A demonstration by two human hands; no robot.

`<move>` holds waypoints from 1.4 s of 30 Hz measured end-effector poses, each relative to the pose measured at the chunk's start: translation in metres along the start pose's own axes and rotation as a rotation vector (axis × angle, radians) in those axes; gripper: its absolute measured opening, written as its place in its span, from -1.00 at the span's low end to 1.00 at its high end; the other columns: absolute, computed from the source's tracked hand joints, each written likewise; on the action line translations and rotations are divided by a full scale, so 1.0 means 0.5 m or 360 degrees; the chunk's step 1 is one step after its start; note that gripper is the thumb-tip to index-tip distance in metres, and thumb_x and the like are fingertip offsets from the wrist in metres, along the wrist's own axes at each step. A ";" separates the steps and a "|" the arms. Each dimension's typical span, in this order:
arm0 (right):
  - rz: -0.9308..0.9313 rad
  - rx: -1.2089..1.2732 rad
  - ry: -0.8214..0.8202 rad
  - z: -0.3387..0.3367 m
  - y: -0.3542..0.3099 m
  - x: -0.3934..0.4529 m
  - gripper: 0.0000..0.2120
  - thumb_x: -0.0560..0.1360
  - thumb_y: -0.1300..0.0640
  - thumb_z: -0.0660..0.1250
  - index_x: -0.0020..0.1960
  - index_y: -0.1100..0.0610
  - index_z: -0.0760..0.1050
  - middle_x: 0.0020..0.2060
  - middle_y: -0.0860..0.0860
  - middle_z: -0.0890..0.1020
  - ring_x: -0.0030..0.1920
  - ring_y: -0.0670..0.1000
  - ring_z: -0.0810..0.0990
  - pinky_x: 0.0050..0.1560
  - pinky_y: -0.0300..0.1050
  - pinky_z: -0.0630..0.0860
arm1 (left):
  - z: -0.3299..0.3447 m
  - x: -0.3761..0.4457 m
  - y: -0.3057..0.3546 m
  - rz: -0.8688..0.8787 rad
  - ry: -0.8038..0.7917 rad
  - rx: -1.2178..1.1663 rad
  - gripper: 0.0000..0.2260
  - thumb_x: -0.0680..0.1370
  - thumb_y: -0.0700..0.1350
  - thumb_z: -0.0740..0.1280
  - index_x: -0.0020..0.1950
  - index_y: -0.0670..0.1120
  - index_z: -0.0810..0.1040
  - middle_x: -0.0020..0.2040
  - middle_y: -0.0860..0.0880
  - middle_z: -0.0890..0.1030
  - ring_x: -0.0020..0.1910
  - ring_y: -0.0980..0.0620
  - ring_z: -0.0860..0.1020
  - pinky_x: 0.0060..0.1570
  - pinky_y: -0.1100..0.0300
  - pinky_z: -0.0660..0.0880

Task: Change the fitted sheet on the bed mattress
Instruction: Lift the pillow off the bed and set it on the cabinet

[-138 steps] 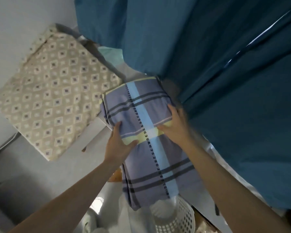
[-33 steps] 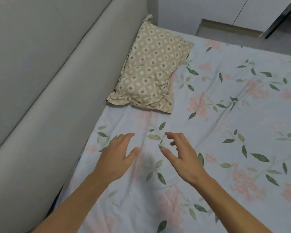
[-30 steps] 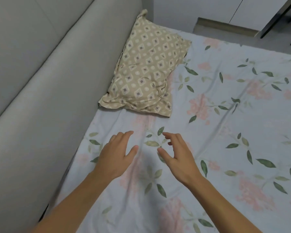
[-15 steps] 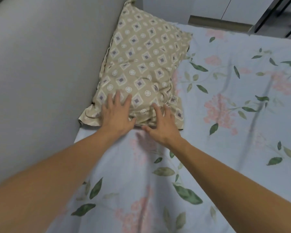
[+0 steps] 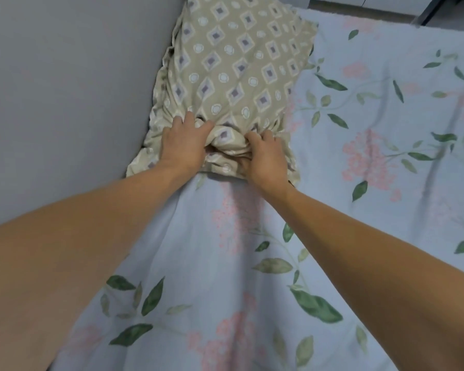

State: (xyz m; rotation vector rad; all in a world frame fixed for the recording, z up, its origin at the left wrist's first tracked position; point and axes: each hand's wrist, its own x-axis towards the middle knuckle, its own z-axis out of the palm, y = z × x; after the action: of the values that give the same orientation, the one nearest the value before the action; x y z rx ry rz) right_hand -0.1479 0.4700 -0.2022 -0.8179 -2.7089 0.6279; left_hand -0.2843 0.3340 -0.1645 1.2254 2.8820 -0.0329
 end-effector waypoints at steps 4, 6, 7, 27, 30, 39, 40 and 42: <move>-0.0056 0.0131 0.0101 -0.048 -0.020 -0.032 -0.79 0.46 0.13 0.28 0.06 0.15 0.56 -0.05 0.14 0.52 -0.06 0.22 0.47 -0.19 0.08 0.42 | -0.045 -0.043 0.013 0.0044 0.0086 -0.0119 -0.53 0.54 -0.29 0.33 0.43 0.00 0.46 0.24 -0.23 0.45 0.19 -0.30 0.44 0.03 -0.16 0.41; -0.0070 0.0177 0.0095 -0.081 -0.018 -0.090 -0.81 0.44 0.15 0.28 0.02 0.16 0.54 -0.08 0.10 0.50 -0.09 0.18 0.44 -0.21 0.07 0.42 | -0.066 -0.103 0.019 0.0104 0.0081 -0.0154 -0.56 0.52 -0.27 0.36 0.39 -0.03 0.49 0.21 -0.23 0.45 0.16 -0.29 0.44 -0.06 -0.13 0.37; -0.0061 0.0190 0.0091 -0.098 -0.016 -0.128 -0.82 0.44 0.16 0.31 0.03 0.16 0.54 -0.07 0.08 0.49 -0.09 0.15 0.42 -0.21 0.05 0.41 | -0.075 -0.143 0.024 0.0147 0.0082 -0.0172 -0.59 0.51 -0.24 0.39 0.36 -0.05 0.50 0.19 -0.23 0.45 0.13 -0.28 0.44 -0.11 -0.11 0.36; 0.0394 0.0550 -0.0752 -0.282 -0.050 -0.714 -0.37 0.38 -0.07 0.42 0.44 -0.14 0.42 0.28 -0.08 0.35 0.31 0.08 0.36 0.30 0.13 0.53 | -0.145 -0.786 0.108 -0.0061 -0.0377 -0.0832 -0.32 0.35 0.25 0.60 0.41 0.05 0.56 0.18 -0.02 0.44 0.18 -0.13 0.50 -0.02 -0.11 0.60; 0.0537 0.0571 -0.0679 -0.289 -0.042 -0.645 -0.32 0.40 -0.25 0.45 0.47 -0.23 0.32 0.36 -0.10 0.28 0.38 0.07 0.30 0.40 0.15 0.46 | -0.151 -0.746 0.089 -0.0197 -0.0173 -0.0852 -0.35 0.44 0.37 0.46 0.43 0.07 0.52 0.29 -0.02 0.42 0.28 -0.13 0.46 0.13 -0.15 0.57; 0.0995 0.0975 -0.0624 -0.220 -0.054 -0.525 0.19 0.38 -0.34 0.55 0.71 -0.09 -0.14 0.62 0.02 0.31 0.57 0.14 0.36 0.54 0.21 0.35 | -0.079 -0.588 0.063 -0.1149 -0.0617 -0.1479 0.26 0.19 0.60 0.44 0.71 0.08 0.00 0.62 -0.11 0.31 0.56 -0.20 0.35 0.50 -0.16 0.35; 0.0955 0.0922 -0.0610 -0.218 -0.062 -0.533 0.18 0.38 -0.35 0.53 0.71 -0.08 -0.13 0.62 0.02 0.32 0.57 0.14 0.37 0.53 0.22 0.36 | -0.080 -0.591 0.073 -0.1151 -0.0581 -0.1444 0.20 0.23 0.56 0.46 0.69 0.04 0.06 0.58 -0.11 0.37 0.52 -0.21 0.40 0.47 -0.16 0.38; 0.0908 0.0853 -0.0551 -0.222 -0.077 -0.566 0.11 0.42 -0.33 0.51 0.71 -0.05 -0.08 0.61 0.00 0.33 0.56 0.13 0.38 0.53 0.20 0.37 | -0.088 -0.614 0.095 -0.1164 -0.0490 -0.1387 0.07 0.31 0.46 0.50 0.65 -0.02 0.17 0.52 -0.12 0.45 0.45 -0.23 0.46 0.40 -0.15 0.44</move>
State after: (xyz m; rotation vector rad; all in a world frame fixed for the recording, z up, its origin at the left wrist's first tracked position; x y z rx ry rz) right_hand 0.1028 0.3162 -0.1164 -1.4233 -2.3448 1.6589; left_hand -0.0371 0.1469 -0.1158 0.0120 2.4046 0.8273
